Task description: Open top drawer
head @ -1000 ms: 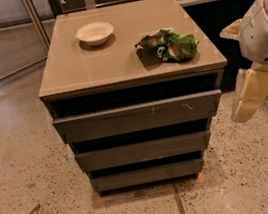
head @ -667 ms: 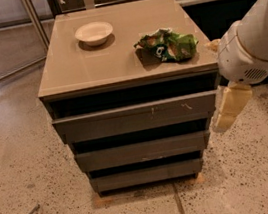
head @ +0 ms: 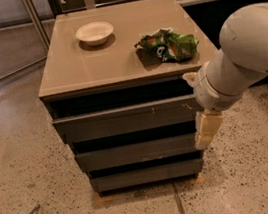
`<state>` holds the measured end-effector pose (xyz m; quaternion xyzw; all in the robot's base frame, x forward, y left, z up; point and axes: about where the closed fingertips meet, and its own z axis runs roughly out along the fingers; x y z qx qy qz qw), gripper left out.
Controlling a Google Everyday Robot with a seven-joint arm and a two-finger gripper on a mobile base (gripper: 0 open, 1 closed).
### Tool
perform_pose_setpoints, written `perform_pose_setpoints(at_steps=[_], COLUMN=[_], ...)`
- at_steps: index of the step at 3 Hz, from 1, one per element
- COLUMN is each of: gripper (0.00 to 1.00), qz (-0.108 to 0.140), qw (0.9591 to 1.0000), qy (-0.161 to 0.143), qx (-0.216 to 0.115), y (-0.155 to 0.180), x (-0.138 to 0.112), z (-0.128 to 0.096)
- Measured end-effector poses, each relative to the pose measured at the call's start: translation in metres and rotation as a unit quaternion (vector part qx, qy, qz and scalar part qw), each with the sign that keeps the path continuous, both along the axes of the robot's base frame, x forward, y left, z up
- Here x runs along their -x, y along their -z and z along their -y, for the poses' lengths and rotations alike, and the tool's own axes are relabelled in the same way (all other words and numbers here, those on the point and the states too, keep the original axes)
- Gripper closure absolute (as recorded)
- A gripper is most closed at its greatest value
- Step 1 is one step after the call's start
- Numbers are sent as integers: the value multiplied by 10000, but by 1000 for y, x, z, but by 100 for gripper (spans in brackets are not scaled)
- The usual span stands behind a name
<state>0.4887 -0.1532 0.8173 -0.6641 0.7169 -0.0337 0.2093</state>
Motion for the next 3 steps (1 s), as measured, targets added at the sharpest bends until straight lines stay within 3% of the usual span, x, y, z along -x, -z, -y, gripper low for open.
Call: perform_pose_setpoints(at_steps=[1,3], gripper=[0,0], qz=[-161,-236], qw=[9997,9997], qy=[3,88], qx=[157,31], y=[49,65], x=[-17,-23], z=[0,3])
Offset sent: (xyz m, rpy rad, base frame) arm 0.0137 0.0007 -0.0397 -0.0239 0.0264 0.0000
